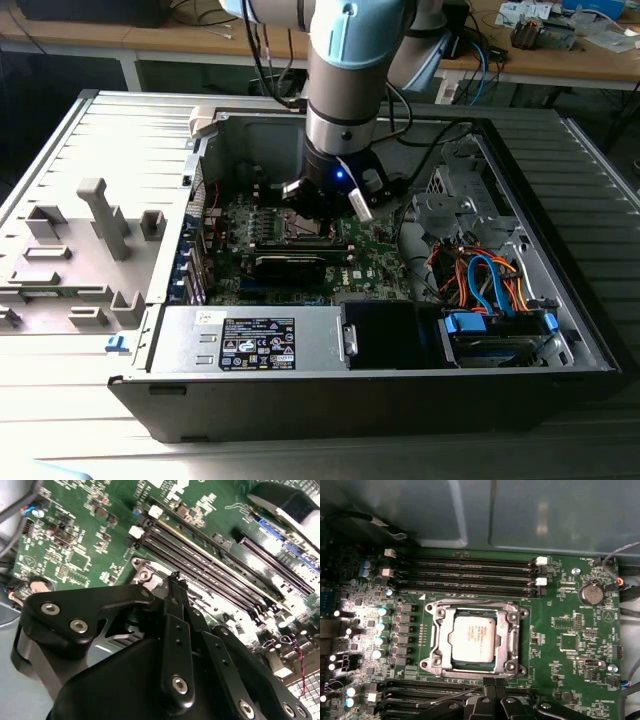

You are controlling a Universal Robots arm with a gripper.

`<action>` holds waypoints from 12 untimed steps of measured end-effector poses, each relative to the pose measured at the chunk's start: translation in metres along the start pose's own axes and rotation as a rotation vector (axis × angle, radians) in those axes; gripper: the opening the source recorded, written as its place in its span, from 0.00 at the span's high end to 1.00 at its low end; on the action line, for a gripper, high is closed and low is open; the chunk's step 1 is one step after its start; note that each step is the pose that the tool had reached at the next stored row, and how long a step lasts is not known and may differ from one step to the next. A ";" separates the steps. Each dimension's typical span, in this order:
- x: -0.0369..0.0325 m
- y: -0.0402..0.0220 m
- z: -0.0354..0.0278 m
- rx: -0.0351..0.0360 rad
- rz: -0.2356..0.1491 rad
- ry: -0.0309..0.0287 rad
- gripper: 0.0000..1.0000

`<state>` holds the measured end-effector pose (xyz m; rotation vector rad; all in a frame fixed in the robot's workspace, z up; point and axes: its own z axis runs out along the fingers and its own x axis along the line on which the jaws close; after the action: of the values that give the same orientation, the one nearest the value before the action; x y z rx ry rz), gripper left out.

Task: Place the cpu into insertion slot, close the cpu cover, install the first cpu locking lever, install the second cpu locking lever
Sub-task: 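Install the second cpu locking lever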

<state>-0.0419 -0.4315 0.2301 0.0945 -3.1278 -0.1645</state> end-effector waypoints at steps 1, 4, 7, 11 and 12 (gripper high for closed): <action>0.0027 -0.0008 0.0005 -0.0024 0.000 0.0000 0.89; 0.0098 -0.0019 0.0020 -0.0079 0.000 -0.0004 0.89; 0.0143 -0.0023 0.0028 -0.0123 0.000 -0.0007 0.89; 0.0237 -0.0045 0.0036 -0.0232 0.000 -0.0013 0.89; 0.0247 -0.0046 0.0038 -0.0246 0.000 -0.0014 0.89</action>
<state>-0.0663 -0.4372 0.2260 0.0944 -3.1262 -0.2030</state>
